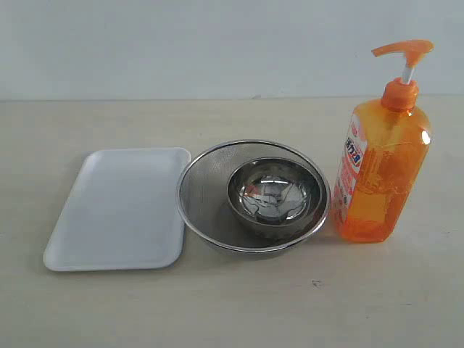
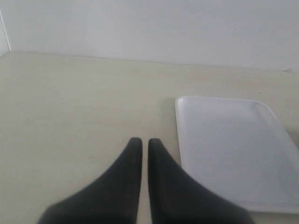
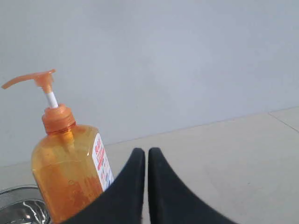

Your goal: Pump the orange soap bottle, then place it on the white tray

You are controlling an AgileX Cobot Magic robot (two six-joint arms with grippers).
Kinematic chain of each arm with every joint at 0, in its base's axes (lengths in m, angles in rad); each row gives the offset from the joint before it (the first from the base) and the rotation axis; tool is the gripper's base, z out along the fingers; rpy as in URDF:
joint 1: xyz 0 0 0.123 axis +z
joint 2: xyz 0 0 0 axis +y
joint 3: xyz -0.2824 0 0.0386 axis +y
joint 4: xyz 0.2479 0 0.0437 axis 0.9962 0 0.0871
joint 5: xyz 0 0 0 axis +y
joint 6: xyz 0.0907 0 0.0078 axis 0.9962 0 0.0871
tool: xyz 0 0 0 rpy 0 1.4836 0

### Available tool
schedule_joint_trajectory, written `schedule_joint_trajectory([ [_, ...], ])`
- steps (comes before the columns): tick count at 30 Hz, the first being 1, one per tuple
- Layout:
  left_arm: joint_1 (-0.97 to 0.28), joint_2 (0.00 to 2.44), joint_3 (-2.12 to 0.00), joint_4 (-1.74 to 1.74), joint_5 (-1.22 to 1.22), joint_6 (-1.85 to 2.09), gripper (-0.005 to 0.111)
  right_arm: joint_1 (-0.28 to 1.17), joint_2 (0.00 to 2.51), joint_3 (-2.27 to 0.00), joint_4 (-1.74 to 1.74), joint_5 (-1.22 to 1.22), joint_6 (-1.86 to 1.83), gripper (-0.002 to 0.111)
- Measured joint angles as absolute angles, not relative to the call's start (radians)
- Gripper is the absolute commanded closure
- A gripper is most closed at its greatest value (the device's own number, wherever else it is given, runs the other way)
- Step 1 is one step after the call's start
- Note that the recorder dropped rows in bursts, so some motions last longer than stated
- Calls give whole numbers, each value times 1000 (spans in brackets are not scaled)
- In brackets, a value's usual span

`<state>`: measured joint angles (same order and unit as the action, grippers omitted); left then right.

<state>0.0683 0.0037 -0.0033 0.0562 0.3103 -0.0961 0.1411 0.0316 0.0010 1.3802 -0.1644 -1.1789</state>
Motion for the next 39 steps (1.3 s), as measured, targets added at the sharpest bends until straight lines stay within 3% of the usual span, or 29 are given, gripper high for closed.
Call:
schedule_joint_trajectory([
  [27,68,4,-3,-19,229,-121,102,141,32,1,1380,-164,-1179,108],
  [39,68,2,-194,-238,141,-128,102,141,32,1,1380,-183,-1179,108],
])
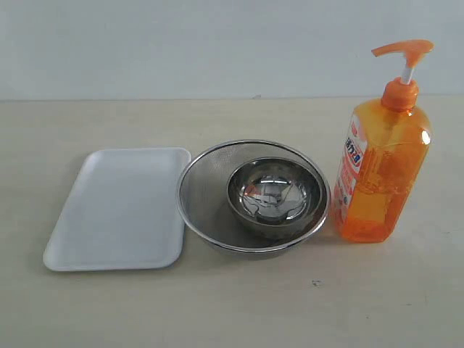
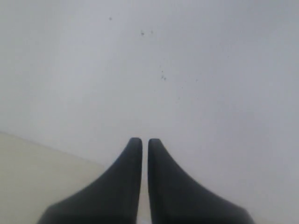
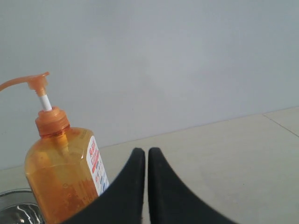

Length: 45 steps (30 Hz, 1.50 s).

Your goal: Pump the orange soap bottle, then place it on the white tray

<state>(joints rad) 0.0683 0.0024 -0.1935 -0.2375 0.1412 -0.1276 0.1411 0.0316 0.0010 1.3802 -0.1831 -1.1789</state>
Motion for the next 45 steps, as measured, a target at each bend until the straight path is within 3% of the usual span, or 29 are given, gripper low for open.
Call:
schedule_joint_trajectory([
  [11,68,2,-226,-266,93,-145,102,141,32,1,1380,-183,-1179,108],
  [23,68,2,-188,-259,244,-121,102,141,32,1,1380,-187,-1179,108],
  [31,68,2,-10,-308,85,-119,102,141,32,1,1380,-187,-1179,108],
  [45,68,2,-4,-312,71,-119,102,141,32,1,1380,-191,-1139,108],
])
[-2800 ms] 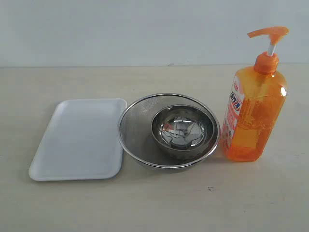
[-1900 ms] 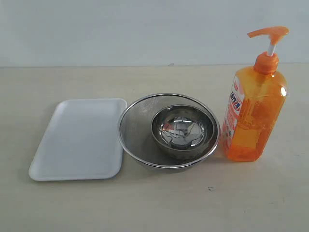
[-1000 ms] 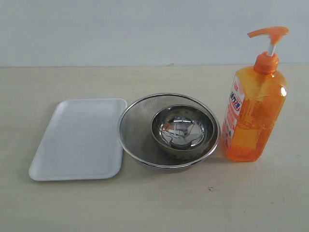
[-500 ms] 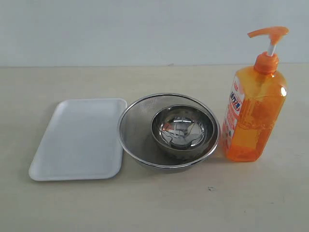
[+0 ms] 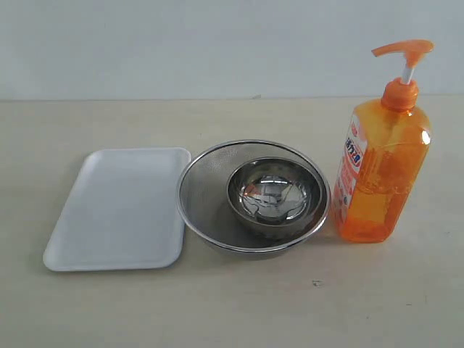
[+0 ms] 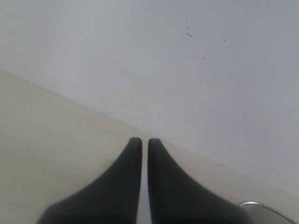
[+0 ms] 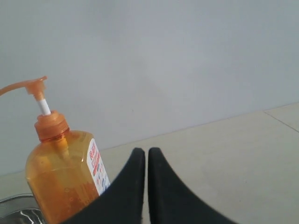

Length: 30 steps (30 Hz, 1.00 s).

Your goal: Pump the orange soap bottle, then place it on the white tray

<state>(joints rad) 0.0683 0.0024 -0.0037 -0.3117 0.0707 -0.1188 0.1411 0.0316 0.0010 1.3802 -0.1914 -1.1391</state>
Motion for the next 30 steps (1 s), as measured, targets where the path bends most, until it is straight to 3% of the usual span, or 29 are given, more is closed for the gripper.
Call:
schedule_joint_trajectory([
  [13,68,2,-4,-312,71,-119,102,141,32,-14,1369,32,-994,108],
  [20,68,2,-4,-312,71,-119,102,141,49,-233,1367,171,-1122,107],
  [24,68,2,-4,-312,71,-119,102,141,133,-344,1367,256,-1155,83],
  [27,68,2,-4,-312,71,-119,102,141,229,-396,1365,293,-1176,54],
  [30,68,2,-4,-312,71,-119,102,141,351,-415,1363,316,-1178,46],
])
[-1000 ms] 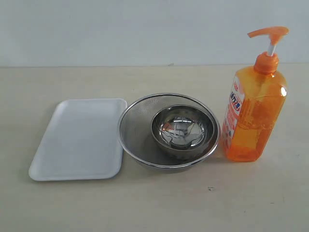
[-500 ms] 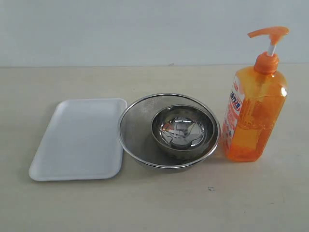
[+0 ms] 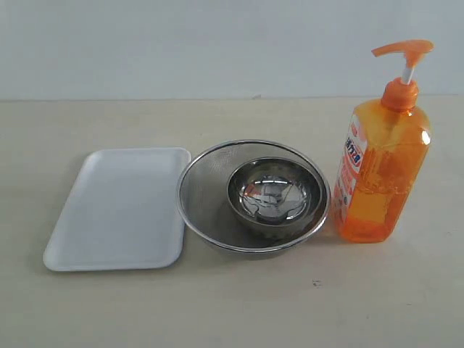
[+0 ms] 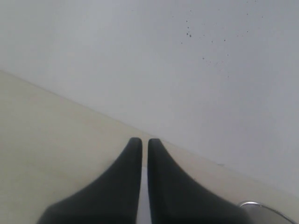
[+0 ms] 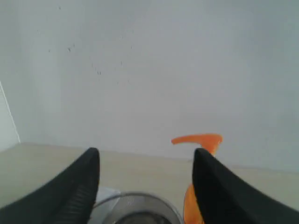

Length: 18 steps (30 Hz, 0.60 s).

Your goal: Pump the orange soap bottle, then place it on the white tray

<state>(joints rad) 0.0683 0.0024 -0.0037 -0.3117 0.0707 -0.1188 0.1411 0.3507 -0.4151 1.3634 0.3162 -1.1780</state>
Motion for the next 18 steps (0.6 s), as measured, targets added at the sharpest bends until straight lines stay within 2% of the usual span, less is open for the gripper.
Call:
schedule_joint_trajectory([
  [10,68,2,-4,-312,71,-119,102,141,796,-417,1431,353,-1324,42],
  [18,68,2,-4,-312,73,-119,102,141,966,-417,1543,378,-1476,42],
])
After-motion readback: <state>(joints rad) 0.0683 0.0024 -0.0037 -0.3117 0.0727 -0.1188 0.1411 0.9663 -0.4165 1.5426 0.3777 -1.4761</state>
